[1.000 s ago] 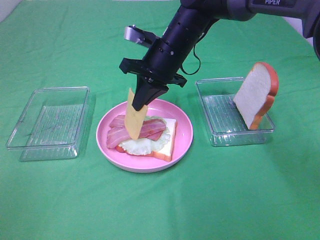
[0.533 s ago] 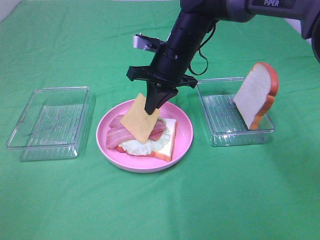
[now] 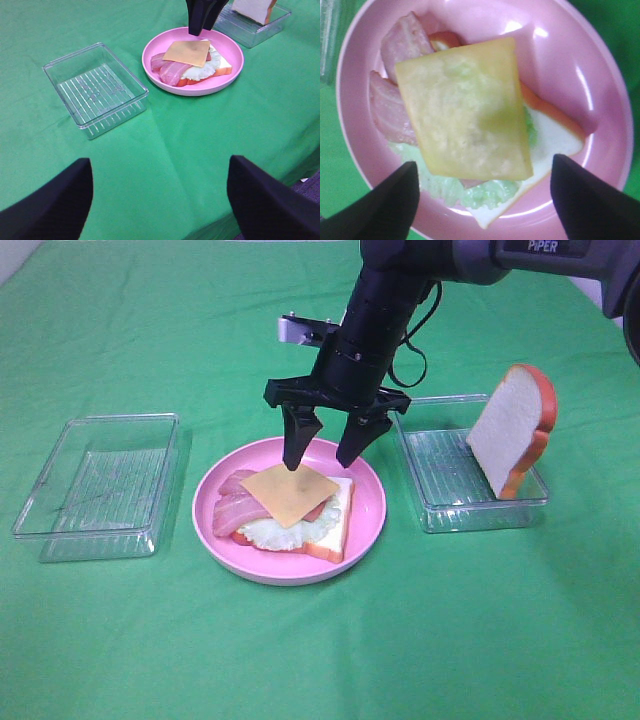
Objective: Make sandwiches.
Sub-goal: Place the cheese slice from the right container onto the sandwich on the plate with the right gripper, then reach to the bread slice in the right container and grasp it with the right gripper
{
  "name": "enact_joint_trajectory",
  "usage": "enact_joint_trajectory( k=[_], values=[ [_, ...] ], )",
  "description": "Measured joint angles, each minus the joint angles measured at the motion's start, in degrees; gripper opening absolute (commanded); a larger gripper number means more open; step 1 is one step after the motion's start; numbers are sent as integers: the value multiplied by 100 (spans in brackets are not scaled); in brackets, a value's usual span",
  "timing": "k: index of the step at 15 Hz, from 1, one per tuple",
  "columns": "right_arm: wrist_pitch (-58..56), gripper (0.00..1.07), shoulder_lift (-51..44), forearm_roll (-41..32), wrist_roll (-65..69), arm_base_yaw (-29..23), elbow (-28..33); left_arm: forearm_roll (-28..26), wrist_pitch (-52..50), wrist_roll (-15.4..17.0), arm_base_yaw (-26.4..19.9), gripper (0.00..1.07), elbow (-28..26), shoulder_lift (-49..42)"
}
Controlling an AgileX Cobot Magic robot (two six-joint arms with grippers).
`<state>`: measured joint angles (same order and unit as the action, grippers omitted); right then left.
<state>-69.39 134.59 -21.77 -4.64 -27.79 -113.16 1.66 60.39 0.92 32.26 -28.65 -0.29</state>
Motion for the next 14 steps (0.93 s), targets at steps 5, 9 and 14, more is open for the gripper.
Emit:
enact_joint_trajectory(
  k=[5, 9, 14],
  values=[
    [-29, 76, -258, 991, 338, 0, -539, 0, 0, 0, 0, 72, 0, 0],
    [-29, 76, -716, 2114, 670, 0, -590, 0, 0, 0, 0, 72, 0, 0],
    [-40, 76, -1220, 3272, 1049, 97, -596, 0, 0, 0, 0, 72, 0, 0]
  ],
)
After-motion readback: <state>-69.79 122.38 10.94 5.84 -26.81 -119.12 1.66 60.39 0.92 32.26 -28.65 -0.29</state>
